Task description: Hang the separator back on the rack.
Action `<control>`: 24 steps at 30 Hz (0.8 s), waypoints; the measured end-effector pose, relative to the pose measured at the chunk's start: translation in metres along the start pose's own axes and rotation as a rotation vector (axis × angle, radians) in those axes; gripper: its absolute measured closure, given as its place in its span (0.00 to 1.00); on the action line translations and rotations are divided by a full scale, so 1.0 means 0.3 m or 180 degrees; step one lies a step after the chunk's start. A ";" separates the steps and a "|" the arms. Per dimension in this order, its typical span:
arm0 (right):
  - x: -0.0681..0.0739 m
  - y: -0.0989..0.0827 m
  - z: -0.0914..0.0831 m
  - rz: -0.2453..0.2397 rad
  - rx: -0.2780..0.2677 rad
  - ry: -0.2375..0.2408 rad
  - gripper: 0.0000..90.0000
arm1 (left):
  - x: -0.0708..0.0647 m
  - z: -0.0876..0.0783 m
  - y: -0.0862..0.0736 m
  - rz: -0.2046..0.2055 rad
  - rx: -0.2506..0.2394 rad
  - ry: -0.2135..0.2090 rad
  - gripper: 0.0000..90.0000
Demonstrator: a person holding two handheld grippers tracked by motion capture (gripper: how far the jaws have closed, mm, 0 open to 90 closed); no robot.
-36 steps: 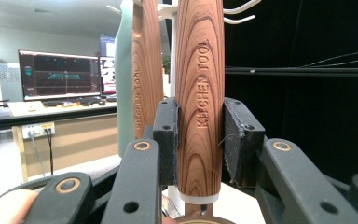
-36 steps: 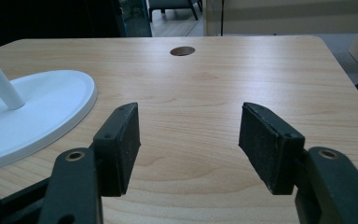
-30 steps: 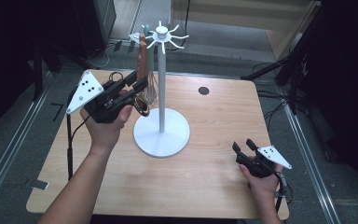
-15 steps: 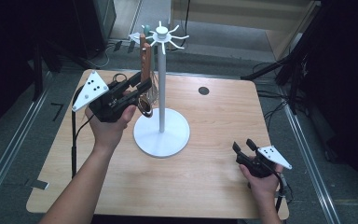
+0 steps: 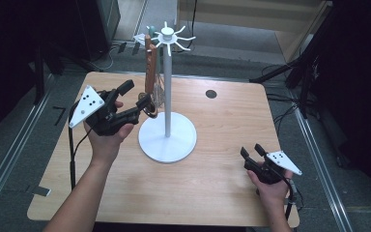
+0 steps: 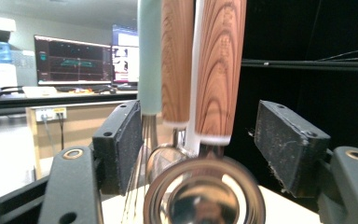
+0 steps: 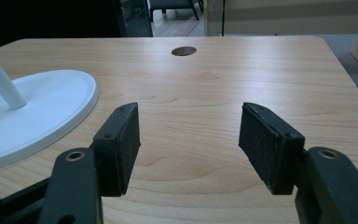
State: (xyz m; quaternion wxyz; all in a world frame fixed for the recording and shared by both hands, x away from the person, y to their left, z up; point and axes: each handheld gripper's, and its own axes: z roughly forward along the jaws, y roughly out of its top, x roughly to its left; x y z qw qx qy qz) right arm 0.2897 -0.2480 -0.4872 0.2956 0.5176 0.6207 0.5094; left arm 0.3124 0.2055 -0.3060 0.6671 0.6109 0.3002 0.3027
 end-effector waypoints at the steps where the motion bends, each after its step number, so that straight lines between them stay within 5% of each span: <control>1: 0.000 0.000 0.000 0.0000 -0.0003 0.0003 0.44 | 0.004 -0.007 -0.009 0.0004 0.0011 0.0021 0.34; 24: 0.010 -0.003 0.004 -0.0005 0.0028 0.0017 0.44 | 0.097 -0.157 -0.203 -0.0122 0.0174 0.0369 0.00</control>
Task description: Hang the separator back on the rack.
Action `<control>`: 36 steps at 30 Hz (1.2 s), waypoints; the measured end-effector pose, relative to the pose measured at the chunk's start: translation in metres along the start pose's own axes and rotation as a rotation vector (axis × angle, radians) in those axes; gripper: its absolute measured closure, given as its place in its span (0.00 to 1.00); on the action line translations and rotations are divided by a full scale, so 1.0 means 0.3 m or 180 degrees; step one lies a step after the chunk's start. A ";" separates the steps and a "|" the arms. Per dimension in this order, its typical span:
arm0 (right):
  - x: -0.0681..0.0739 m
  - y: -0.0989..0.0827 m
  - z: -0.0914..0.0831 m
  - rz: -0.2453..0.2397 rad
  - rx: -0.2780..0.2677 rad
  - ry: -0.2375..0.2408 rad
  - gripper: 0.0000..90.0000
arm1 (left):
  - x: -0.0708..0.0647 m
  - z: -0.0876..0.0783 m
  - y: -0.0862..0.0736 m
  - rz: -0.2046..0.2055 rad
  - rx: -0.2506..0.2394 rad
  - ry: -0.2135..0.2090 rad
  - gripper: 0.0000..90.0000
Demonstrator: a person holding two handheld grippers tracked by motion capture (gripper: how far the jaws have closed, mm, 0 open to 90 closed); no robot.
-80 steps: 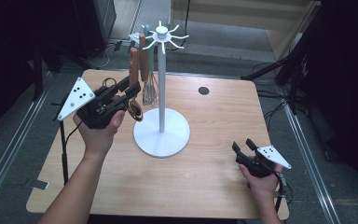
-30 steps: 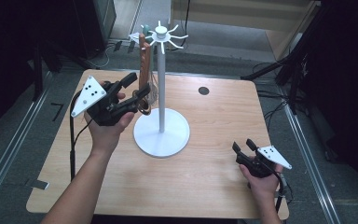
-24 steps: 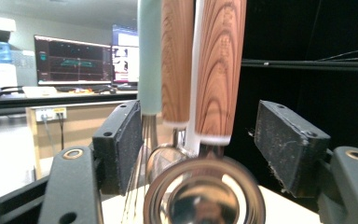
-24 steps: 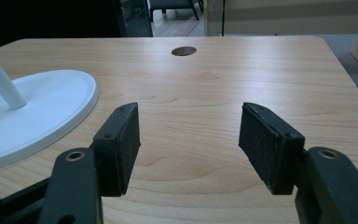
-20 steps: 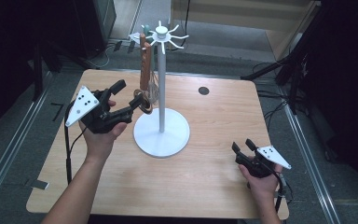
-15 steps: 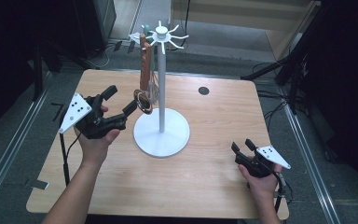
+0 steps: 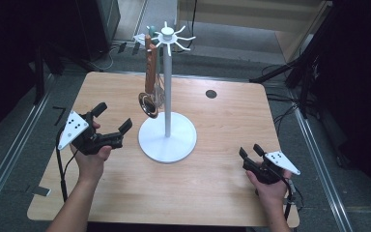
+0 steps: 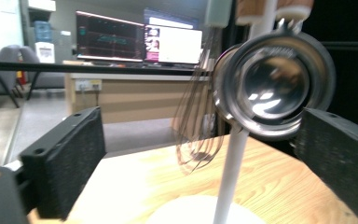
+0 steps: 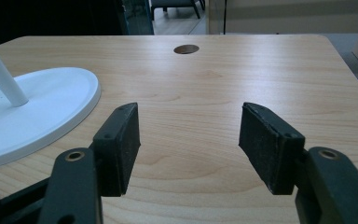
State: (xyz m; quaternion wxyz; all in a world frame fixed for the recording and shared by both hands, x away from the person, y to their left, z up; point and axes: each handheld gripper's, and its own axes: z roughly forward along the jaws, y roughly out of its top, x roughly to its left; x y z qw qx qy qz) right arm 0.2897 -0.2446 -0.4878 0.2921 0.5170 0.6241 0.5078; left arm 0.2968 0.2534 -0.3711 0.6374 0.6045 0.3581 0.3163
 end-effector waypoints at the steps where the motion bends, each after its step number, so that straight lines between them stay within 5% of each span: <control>1: 0.000 0.000 0.000 0.0000 0.0000 0.0000 0.44 | 0.000 0.000 0.000 0.0000 0.0000 0.0000 0.00; 2: 0.000 0.000 0.000 -0.0003 0.0007 -0.0004 0.44 | 0.007 -0.007 -0.015 0.0019 0.0034 0.0108 0.00; 21: 0.000 -0.002 0.004 0.0004 0.0009 0.0002 0.43 | 0.105 -0.094 -0.144 -0.0039 0.0199 0.0447 0.00; 36: 0.010 0.001 0.001 -0.0029 -0.0041 -0.0001 0.26 | 0.162 -0.129 -0.221 0.0041 0.0325 0.0644 0.00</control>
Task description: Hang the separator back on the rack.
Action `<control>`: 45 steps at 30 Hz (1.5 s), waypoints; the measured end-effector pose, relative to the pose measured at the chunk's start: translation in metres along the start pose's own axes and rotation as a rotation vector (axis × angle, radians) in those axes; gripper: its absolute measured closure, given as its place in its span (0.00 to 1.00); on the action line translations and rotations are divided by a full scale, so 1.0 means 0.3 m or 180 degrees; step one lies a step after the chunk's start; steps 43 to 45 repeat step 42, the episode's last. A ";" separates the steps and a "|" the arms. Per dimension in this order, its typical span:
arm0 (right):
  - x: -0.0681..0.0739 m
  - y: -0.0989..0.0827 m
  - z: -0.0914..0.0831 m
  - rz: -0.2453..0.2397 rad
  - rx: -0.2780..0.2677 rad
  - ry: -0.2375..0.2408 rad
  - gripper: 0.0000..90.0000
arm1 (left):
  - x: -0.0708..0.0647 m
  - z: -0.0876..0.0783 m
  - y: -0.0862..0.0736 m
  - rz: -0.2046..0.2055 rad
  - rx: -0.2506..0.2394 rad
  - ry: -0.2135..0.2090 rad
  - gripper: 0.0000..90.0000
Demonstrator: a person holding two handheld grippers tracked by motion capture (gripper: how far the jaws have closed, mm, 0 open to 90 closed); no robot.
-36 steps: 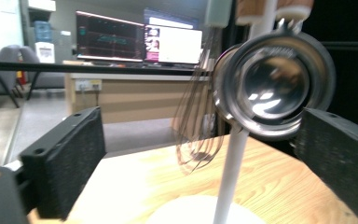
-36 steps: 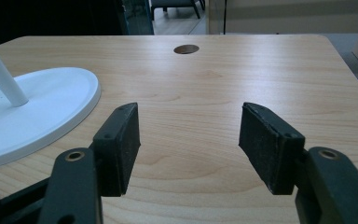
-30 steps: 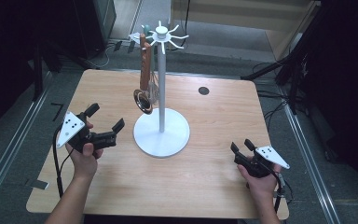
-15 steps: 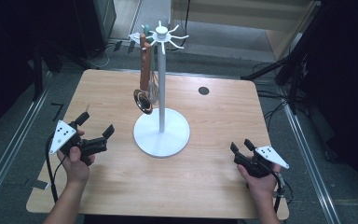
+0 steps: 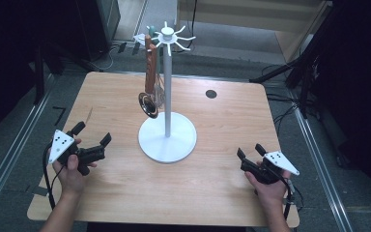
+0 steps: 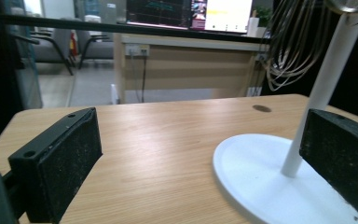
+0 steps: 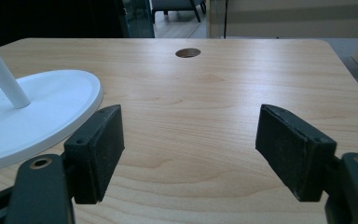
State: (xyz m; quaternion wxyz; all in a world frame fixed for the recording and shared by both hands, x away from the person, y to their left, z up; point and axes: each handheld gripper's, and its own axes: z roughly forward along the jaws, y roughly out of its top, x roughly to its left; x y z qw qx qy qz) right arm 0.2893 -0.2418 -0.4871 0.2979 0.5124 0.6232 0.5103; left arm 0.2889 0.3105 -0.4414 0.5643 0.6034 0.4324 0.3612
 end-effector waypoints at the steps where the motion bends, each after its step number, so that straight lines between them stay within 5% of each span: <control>1: 0.001 0.000 0.000 -0.0003 0.0000 0.0002 0.25 | 0.002 -0.001 -0.010 0.0026 0.0003 0.0035 0.00; 10: -0.003 0.000 -0.002 -0.0011 -0.0021 -0.0048 0.24 | 0.031 -0.015 -0.069 0.0063 0.0065 0.0191 0.00; 16: -0.004 0.000 0.000 -0.0016 -0.0014 -0.0054 0.25 | 0.058 -0.019 -0.102 0.0116 0.0300 0.0395 0.00; 22: -0.008 0.000 -0.003 -0.0021 -0.0022 -0.0064 0.25 | 0.063 -0.021 -0.122 0.0214 0.0394 0.0404 0.00; 45: -0.010 -0.002 -0.003 -0.0012 0.0000 -0.0083 0.26 | 0.097 -0.038 -0.143 0.0227 0.0421 0.0489 0.00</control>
